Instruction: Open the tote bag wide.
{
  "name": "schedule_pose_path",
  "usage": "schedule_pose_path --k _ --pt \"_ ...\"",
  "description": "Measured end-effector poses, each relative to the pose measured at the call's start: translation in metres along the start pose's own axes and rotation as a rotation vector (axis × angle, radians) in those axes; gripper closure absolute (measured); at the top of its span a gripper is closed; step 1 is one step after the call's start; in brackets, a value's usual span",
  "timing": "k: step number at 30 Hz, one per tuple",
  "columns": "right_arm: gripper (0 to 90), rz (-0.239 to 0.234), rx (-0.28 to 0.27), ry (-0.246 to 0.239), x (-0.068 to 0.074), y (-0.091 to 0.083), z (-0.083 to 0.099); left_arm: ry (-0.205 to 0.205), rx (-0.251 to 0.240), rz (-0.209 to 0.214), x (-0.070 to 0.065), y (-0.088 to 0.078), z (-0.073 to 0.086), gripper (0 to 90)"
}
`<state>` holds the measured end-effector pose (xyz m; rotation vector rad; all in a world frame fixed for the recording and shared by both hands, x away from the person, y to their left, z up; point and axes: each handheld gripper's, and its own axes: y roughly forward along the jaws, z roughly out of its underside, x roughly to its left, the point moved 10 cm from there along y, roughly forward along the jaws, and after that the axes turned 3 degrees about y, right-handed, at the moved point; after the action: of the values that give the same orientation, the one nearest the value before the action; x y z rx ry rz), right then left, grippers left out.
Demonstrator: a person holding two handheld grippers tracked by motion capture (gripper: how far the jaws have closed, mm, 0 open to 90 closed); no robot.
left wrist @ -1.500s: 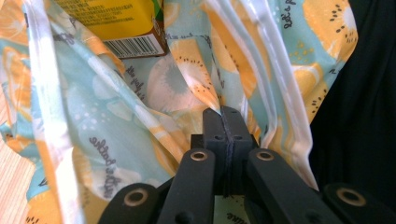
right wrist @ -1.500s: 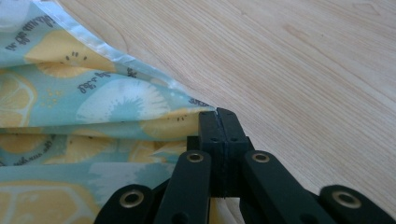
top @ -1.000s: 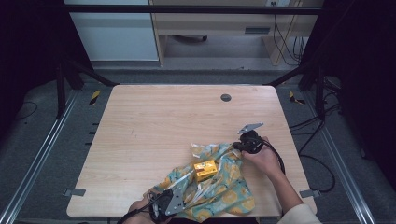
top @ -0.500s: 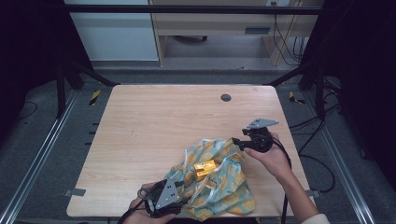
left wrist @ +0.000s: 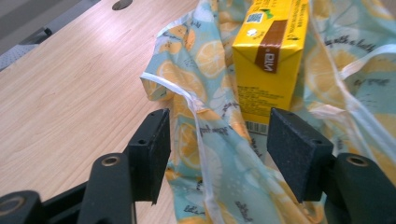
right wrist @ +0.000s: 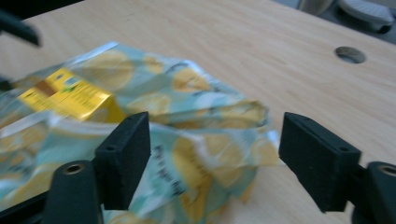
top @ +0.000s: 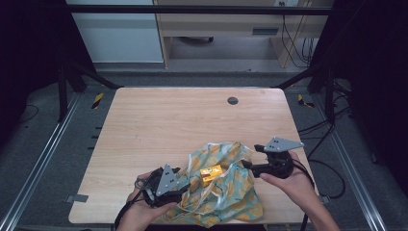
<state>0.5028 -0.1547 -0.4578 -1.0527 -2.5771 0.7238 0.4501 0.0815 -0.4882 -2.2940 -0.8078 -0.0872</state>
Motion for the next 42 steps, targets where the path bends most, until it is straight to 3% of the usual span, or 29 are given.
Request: schedule_pose_path --k 2,5,8,13,15,17,19,23,25,29,34,39,41,42 --pt "20.0 -0.028 0.007 -0.005 0.009 -0.002 0.006 -0.005 0.015 0.017 -0.001 0.005 0.002 36.6" --pt "17.0 -0.061 0.024 -0.021 0.018 0.001 0.015 0.019 0.06 0.019 -0.001 0.015 0.009 35.4" --pt "20.7 -0.086 0.075 -0.032 0.025 0.009 0.028 0.016 0.092 0.036 -0.005 0.025 0.016 35.8" --pt "47.4 -0.128 0.152 -0.073 0.035 0.018 0.048 0.003 0.119 0.058 -0.009 0.033 0.026 46.7" --pt "65.3 -0.137 0.18 -0.091 0.038 0.019 0.056 -0.003 0.125 0.058 -0.01 0.035 0.028 50.3" --pt "80.7 -0.152 0.191 -0.113 0.041 0.019 0.061 0.006 0.134 0.048 -0.009 0.035 0.031 56.9" --pt "89.0 -0.168 0.198 -0.129 0.043 0.016 0.065 0.013 0.15 0.04 -0.009 0.036 0.035 62.4" --pt "90.0 -0.189 0.219 -0.15 0.045 0.007 0.078 0.017 0.192 0.03 -0.002 0.039 0.045 74.5" --pt "90.0 -0.201 0.25 -0.161 0.046 0.002 0.093 0.01 0.205 0.028 0.0 0.042 0.049 80.3" --pt "90.0 -0.212 0.288 -0.167 0.046 0.0 0.11 0.042 0.252 0.012 0.003 0.048 0.059 86.8" --pt "90.0 -0.216 0.329 -0.174 0.046 0.001 0.128 0.057 0.291 -0.036 0.014 0.044 0.066 89.3" --pt "90.0 -0.206 0.335 -0.17 0.043 0.001 0.134 0.053 0.313 -0.037 0.015 0.043 0.072 89.3" --pt "89.2 -0.2 0.325 -0.159 0.041 0.001 0.132 0.038 0.274 -0.04 0.015 0.04 0.068 86.2" --pt "85.4 -0.197 0.31 -0.151 0.04 0.0 0.13 0.025 0.25 -0.054 0.017 0.038 0.066 79.5"
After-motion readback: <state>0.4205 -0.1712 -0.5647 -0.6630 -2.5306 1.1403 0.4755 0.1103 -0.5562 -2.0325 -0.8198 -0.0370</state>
